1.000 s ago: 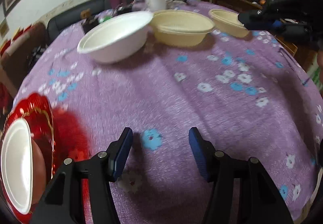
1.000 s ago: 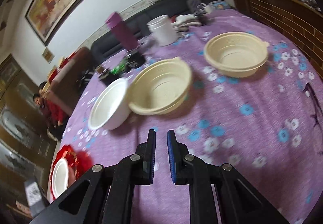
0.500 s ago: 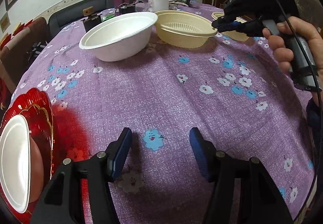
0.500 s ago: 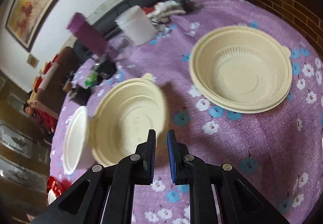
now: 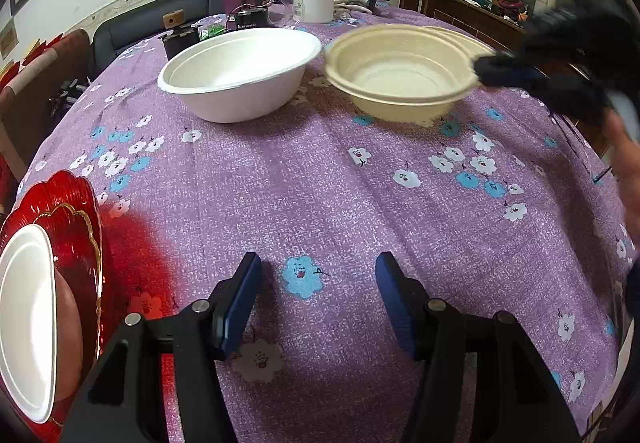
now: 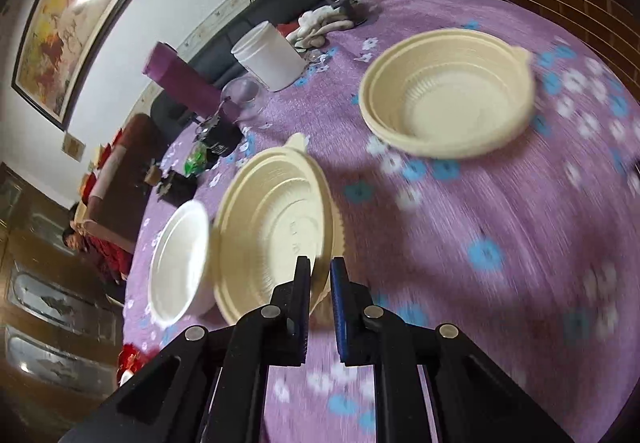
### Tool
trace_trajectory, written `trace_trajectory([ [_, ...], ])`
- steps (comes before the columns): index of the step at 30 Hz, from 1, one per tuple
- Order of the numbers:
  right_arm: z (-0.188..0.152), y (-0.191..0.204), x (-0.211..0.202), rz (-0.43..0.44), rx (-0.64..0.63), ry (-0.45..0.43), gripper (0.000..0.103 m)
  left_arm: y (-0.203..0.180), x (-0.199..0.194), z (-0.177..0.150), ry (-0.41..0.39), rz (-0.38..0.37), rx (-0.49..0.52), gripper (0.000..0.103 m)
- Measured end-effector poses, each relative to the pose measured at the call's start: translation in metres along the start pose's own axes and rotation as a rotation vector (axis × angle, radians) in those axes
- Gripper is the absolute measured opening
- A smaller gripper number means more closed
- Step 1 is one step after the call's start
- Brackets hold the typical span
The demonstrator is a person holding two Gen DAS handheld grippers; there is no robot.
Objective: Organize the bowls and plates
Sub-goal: 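Move the right tool to the beige plastic bowl and grasp its rim, then lift the beige plastic bowl with the right tool and carry it over the stack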
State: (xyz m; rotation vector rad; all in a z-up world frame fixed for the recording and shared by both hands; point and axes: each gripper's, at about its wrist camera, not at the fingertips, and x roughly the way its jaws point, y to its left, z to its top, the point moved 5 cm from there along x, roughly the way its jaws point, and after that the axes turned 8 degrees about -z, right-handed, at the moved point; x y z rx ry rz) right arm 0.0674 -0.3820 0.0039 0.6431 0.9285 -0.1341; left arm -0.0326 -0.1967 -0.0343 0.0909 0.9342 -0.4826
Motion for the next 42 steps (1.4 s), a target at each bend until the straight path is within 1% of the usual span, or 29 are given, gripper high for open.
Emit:
trace_trajectory([
  [2, -0.014, -0.005, -0.012, 0.016, 0.015, -0.003, 0.008, 0.001, -0.001, 0.0, -0.005, 0.003, -0.004, 0.058],
  [4, -0.032, -0.011, -0.029, 0.044, 0.035, -0.011, 0.008, 0.001, -0.001, 0.0, -0.007, 0.004, -0.007, 0.058],
  [6, -0.045, -0.015, -0.04, 0.041, 0.034, -0.023, 0.008, 0.002, -0.001, 0.0, -0.008, 0.004, -0.011, 0.058],
  [8, -0.057, -0.019, -0.049, 0.066, 0.054, -0.018, 0.008, 0.003, -0.002, 0.0, -0.012, 0.006, -0.015, 0.058],
  [9, -0.065, -0.021, -0.054, 0.064, 0.056, -0.02, 0.008, 0.003, -0.002, 0.0, -0.013, 0.005, -0.016, 0.058],
  [12, -0.085, -0.024, -0.066, 0.076, 0.043, -0.017, 0.008, 0.003, -0.002, 0.0, -0.013, 0.003, -0.017, 0.058],
  [14, -0.089, -0.022, -0.074, 0.07, 0.004, -0.034, 0.009, 0.003, -0.002, 0.0, -0.008, 0.005, -0.016, 0.058],
  [18, -0.078, -0.02, -0.088, 0.026, -0.05, -0.104, 0.009, 0.004, -0.001, 0.0, 0.001, 0.004, -0.024, 0.058],
  [22, -0.06, -0.018, -0.082, 0.03, -0.065, -0.096, 0.009, 0.006, 0.0, 0.001, 0.006, 0.004, -0.04, 0.058],
  [25, -0.046, -0.019, -0.068, 0.018, -0.068, -0.09, 0.009, 0.009, -0.002, 0.009, 0.021, -0.041, -0.078, 0.058],
  [27, -0.033, -0.022, -0.052, 0.011, -0.061, -0.079, 0.009, 0.01, -0.007, 0.022, 0.016, -0.068, -0.105, 0.058],
  [31, -0.013, -0.028, -0.027, 0.02, -0.025, -0.06, 0.009, 0.002, -0.013, 0.053, 0.005, -0.107, -0.107, 0.058],
  [33, -0.003, -0.029, -0.015, 0.019, -0.022, -0.058, 0.009, -0.002, -0.01, 0.067, -0.003, -0.126, -0.119, 0.058],
  [37, 0.005, -0.033, -0.004, 0.017, -0.005, -0.066, 0.009, -0.007, 0.006, 0.091, -0.008, -0.147, -0.146, 0.058],
  [38, 0.006, -0.033, -0.003, 0.019, -0.006, -0.066, 0.01, -0.009, 0.014, 0.097, 0.002, -0.153, -0.153, 0.059],
  [40, 0.009, -0.036, 0.001, 0.009, -0.011, -0.068, 0.017, -0.01, 0.027, 0.103, 0.024, -0.139, -0.162, 0.059],
  [42, 0.011, -0.04, 0.003, 0.005, -0.007, -0.069, 0.02, -0.011, 0.039, 0.11, 0.035, -0.134, -0.169, 0.059],
])
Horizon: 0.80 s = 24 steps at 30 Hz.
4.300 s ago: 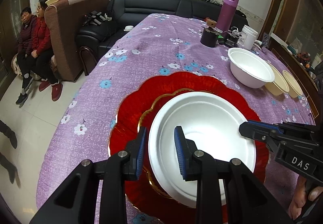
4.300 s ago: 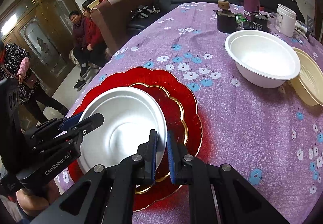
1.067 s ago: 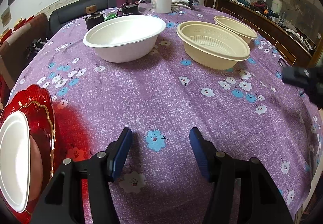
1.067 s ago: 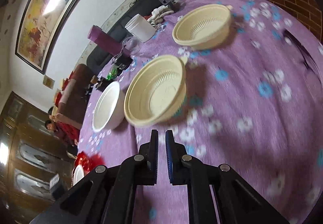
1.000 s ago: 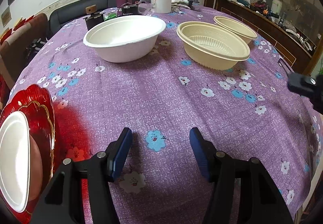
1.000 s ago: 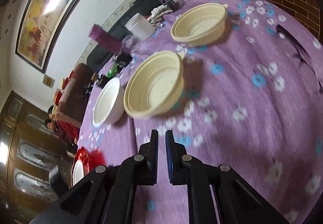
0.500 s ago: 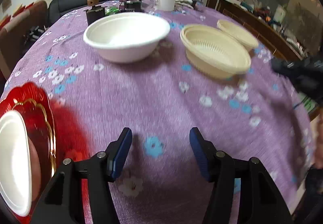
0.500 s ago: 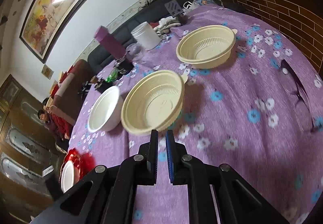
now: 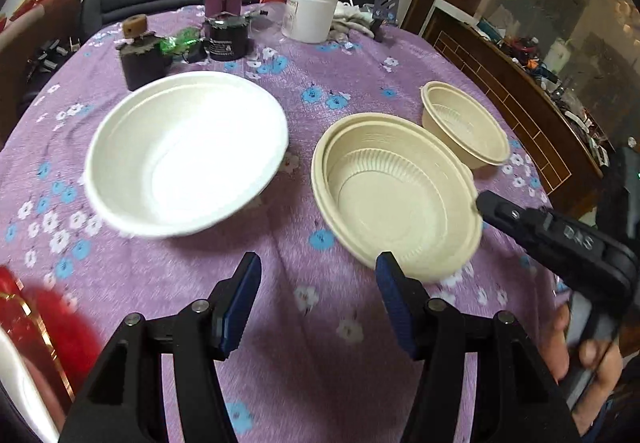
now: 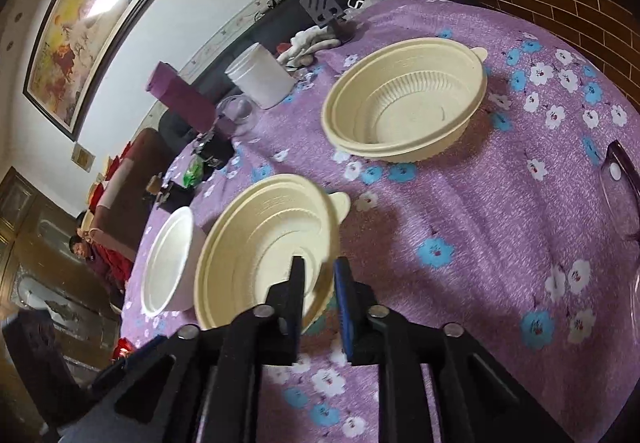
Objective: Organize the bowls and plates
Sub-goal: 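Lift the beige plastic bowl with the right tool and carry it over the stack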
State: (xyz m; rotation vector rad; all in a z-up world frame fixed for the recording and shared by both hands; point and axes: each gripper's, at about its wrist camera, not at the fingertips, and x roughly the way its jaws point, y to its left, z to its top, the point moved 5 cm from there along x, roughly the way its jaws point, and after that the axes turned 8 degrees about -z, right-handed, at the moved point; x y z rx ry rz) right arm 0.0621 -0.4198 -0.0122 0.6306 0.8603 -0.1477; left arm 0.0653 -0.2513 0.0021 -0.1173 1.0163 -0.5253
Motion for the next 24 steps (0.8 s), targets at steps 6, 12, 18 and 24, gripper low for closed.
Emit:
trace_trajectory([
  [6, 0.008, -0.006, 0.007, 0.021, -0.001, -0.014, 0.02, -0.004, 0.022, 0.019, -0.018, 0.07, 0.038, 0.059],
  [12, 0.007, -0.001, 0.008, 0.051, -0.042, -0.031, 0.012, -0.009, 0.035, 0.021, -0.018, 0.071, 0.082, 0.022],
  [18, 0.001, 0.003, -0.002, 0.055, -0.052, -0.038, 0.011, -0.015, 0.024, 0.012, -0.026, 0.119, 0.13, 0.022],
  [24, -0.019, 0.014, -0.023, 0.079, -0.046, -0.007, 0.011, -0.015, -0.014, -0.009, -0.043, 0.134, 0.168, 0.024],
])
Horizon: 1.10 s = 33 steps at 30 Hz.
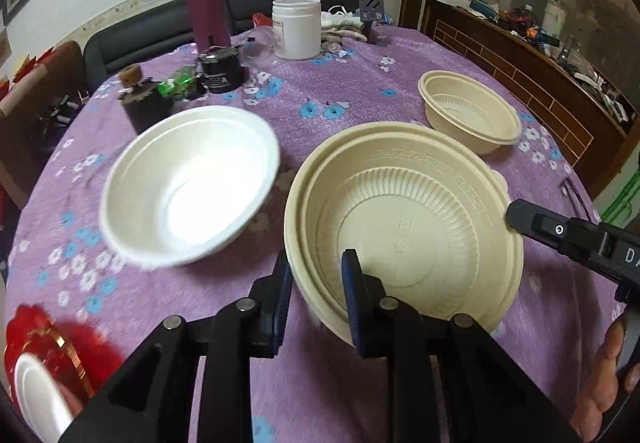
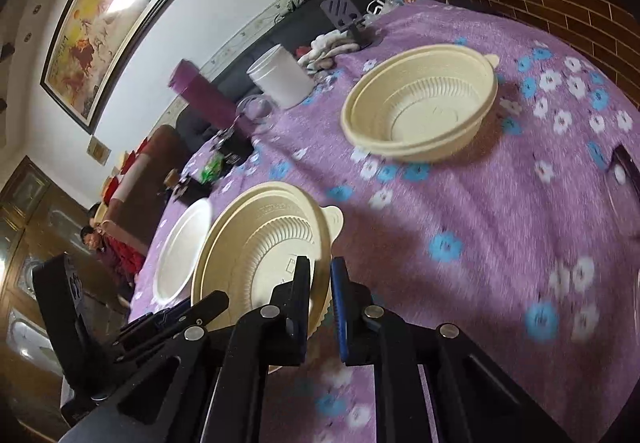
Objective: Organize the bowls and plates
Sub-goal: 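Lift the beige plastic bowl with the right tool and carry it over the stack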
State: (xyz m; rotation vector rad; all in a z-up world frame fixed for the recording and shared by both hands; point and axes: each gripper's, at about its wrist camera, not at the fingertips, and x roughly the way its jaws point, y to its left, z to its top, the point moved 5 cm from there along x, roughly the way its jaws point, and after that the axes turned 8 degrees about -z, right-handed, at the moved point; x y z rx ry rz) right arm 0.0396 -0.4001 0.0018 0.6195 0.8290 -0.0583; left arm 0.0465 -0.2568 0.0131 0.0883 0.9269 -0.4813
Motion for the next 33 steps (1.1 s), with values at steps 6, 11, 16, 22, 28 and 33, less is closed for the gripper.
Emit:
trace_trajectory([
  [6, -0.04, 0.025, -0.026, 0.032, -0.035, 0.026, 0.012, 0.007, -0.045, -0.041, -0.025, 0.011, 0.025, 0.032],
  [11, -0.081, 0.041, -0.034, 0.063, -0.056, 0.088, 0.012, 0.019, -0.067, -0.079, -0.002, -0.015, -0.006, 0.035],
  [16, -0.106, 0.047, -0.034, 0.058, -0.067, 0.126, 0.012, 0.025, -0.068, -0.094, 0.003, -0.014, -0.018, 0.035],
  [22, -0.111, 0.053, -0.028, 0.026, -0.114, 0.119, 0.014, 0.031, -0.063, -0.098, -0.006, -0.024, -0.03, 0.036],
  [28, -0.112, 0.06, -0.029, -0.029, -0.19, 0.078, 0.016, 0.034, -0.061, -0.094, -0.029, 0.004, -0.017, 0.043],
  [33, -0.112, 0.06, -0.034, -0.047, -0.223, 0.054, 0.016, 0.038, -0.065, -0.091, -0.064, 0.023, -0.015, 0.044],
])
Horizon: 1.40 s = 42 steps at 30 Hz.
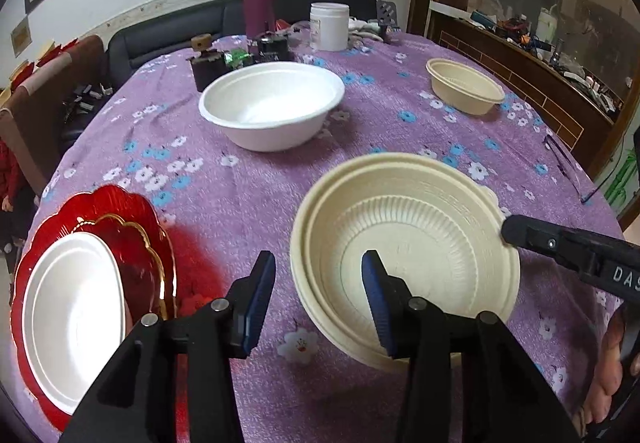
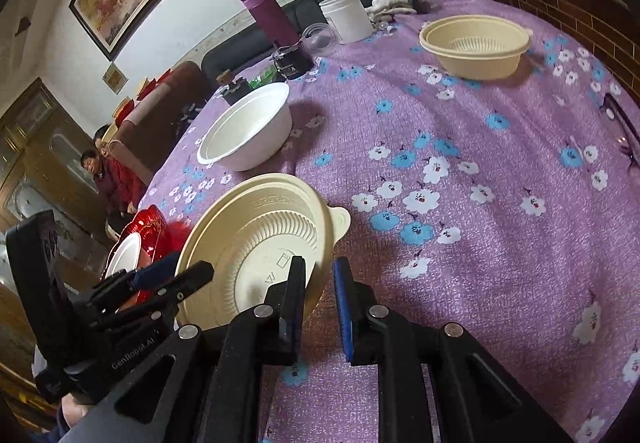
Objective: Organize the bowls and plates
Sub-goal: 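Lift the beige plastic bowl with the right tool and carry it over the stack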
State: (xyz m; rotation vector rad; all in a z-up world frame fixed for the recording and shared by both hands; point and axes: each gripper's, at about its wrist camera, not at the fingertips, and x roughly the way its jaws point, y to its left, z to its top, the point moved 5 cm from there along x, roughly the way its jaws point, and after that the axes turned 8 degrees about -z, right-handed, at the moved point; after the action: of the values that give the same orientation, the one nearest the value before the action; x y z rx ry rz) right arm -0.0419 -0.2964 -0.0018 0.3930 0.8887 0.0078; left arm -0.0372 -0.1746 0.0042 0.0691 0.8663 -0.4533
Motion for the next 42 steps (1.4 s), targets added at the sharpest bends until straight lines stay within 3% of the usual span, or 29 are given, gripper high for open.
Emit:
trace_trajectory([
  [3, -0.002, 0.003, -0.002, -0.02, -0.028, -0.015, 0.016, -0.001, 0.0, 0.0, -0.012, 0.014, 0.016, 0.042],
  [5, -0.004, 0.004, -0.002, -0.022, -0.035, -0.018, 0.016, -0.004, 0.0, -0.001, -0.016, 0.024, 0.031, 0.027],
  [23, -0.005, 0.018, -0.013, 0.007, -0.032, -0.037, 0.016, 0.002, -0.02, 0.002, -0.061, 0.056, 0.044, 0.027],
  [42, 0.014, 0.082, -0.019, 0.072, -0.121, -0.051, 0.016, 0.052, -0.074, 0.011, -0.16, 0.105, -0.043, 0.028],
])
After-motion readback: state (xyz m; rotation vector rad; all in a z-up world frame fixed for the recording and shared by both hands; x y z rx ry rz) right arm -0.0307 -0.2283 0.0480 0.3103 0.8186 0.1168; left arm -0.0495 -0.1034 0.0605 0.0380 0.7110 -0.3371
